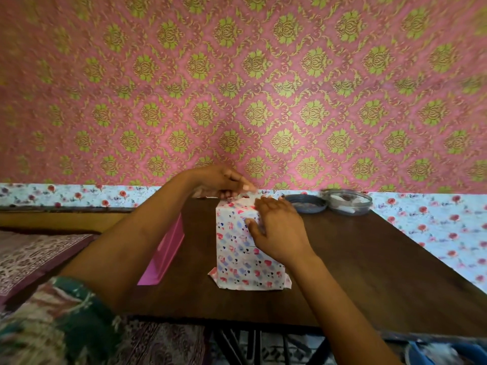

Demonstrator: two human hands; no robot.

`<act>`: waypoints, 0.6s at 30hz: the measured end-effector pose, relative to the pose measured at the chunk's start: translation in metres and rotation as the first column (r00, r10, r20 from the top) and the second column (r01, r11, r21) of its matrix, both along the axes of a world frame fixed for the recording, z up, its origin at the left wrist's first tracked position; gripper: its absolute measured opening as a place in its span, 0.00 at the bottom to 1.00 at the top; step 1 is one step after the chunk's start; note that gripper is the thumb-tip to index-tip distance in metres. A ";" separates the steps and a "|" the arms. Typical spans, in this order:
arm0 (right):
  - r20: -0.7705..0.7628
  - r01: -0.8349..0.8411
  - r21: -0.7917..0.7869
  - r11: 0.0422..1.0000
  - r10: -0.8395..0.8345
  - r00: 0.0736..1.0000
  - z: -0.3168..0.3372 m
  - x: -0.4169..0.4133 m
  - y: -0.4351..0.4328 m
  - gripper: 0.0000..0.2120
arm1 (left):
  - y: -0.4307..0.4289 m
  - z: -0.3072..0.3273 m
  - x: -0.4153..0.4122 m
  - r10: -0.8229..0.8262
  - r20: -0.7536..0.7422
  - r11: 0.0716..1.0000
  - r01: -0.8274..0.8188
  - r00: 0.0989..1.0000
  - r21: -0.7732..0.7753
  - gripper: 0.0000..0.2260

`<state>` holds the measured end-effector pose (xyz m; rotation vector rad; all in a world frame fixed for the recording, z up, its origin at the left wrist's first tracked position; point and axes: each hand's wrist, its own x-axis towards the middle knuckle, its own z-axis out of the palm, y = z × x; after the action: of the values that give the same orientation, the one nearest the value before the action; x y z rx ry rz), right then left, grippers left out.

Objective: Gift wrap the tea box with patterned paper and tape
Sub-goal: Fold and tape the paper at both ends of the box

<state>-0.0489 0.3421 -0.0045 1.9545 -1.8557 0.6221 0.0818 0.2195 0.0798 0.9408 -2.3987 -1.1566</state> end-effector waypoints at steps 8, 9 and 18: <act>-0.004 0.007 -0.011 1.000 -0.007 1.000 0.000 0.002 0.003 0.32 | -0.006 0.006 -0.004 0.030 0.237 0.996 -0.009 0.971 -0.088 0.13; -0.004 0.006 -0.008 1.000 -0.006 1.000 -0.001 0.002 0.003 0.32 | -0.006 0.006 -0.006 0.044 0.279 0.995 -0.015 0.959 -0.103 0.15; 0.016 0.003 0.015 1.000 -0.004 1.000 -0.001 0.002 0.003 0.35 | -0.006 0.008 -0.012 0.342 0.505 0.903 -0.128 0.792 -0.410 0.31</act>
<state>-0.0471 0.3450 -0.0059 1.9607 -1.8778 0.6264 0.0698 0.2130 0.0878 1.5722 -2.6789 -0.3349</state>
